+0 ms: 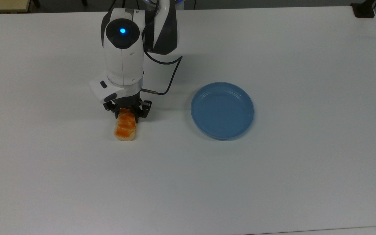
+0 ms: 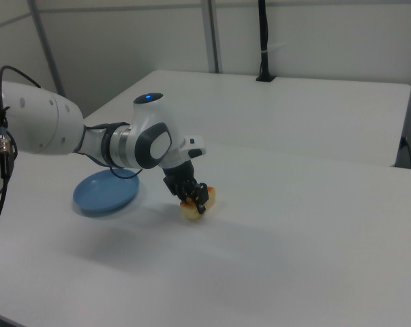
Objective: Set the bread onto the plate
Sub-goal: 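Close the gripper on the bread roll and lift it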
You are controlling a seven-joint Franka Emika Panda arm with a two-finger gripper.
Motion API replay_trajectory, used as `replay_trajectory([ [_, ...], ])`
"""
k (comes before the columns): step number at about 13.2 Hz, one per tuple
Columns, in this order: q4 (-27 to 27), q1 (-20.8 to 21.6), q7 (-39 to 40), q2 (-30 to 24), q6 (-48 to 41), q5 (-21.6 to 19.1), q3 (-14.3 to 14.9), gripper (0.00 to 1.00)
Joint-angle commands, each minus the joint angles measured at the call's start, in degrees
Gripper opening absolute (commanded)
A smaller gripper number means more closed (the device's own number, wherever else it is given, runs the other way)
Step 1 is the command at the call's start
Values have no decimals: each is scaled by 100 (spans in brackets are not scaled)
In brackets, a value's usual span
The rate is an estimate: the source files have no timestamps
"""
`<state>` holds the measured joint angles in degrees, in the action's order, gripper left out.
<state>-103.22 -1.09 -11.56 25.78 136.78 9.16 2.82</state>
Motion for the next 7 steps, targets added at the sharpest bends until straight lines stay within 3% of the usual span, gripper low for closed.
replay_trajectory([
  [1, 4, 161, -496, -441, -378, 112, 0, 39],
  [7, 162, 477, -1005, -1083, -1547, 68, -518, 39],
])
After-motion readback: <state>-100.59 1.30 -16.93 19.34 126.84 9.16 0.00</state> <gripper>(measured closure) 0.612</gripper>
